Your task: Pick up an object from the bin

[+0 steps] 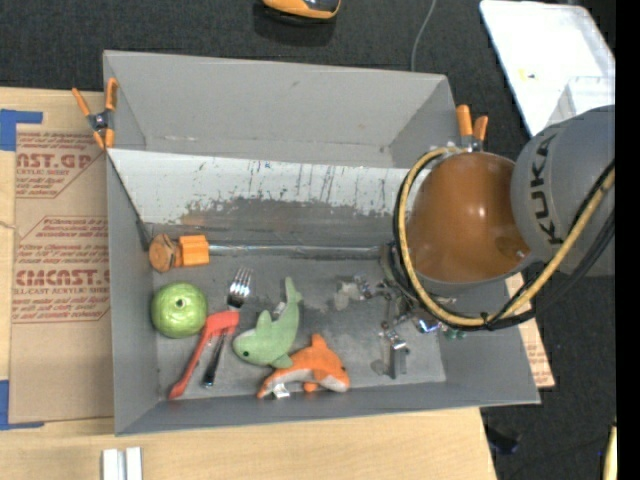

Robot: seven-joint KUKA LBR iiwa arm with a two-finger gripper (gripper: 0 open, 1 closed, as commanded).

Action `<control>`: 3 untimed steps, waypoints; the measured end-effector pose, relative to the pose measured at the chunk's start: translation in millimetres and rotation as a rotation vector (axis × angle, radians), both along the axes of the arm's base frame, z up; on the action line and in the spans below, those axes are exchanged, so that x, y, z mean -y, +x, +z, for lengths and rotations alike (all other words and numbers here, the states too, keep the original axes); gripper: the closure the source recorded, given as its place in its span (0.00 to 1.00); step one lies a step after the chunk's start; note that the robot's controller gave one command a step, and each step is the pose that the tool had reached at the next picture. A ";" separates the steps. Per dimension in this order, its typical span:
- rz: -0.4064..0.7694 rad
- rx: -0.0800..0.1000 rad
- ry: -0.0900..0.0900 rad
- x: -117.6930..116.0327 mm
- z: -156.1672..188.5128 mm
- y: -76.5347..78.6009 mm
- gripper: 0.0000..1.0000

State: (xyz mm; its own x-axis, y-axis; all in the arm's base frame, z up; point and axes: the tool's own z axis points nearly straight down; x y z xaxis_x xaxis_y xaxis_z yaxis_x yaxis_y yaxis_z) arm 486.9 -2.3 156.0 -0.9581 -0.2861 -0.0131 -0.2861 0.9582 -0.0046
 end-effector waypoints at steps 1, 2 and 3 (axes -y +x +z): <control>-0.150 -0.006 0.002 0.1 -41.7 1.0 0.00; -0.059 -0.001 0.002 -40.5 -30.0 -0.7 0.00; -0.086 -0.002 0.003 -46.5 3.9 7.5 0.00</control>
Offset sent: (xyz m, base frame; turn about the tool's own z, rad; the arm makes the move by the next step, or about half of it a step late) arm -0.0022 0.0747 -0.0187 -0.2923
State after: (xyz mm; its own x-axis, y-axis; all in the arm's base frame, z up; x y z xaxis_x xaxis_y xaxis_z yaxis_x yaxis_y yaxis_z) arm 494.4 44.2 160.0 -0.9792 -0.2025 -0.0119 -0.2025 0.9793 -0.0009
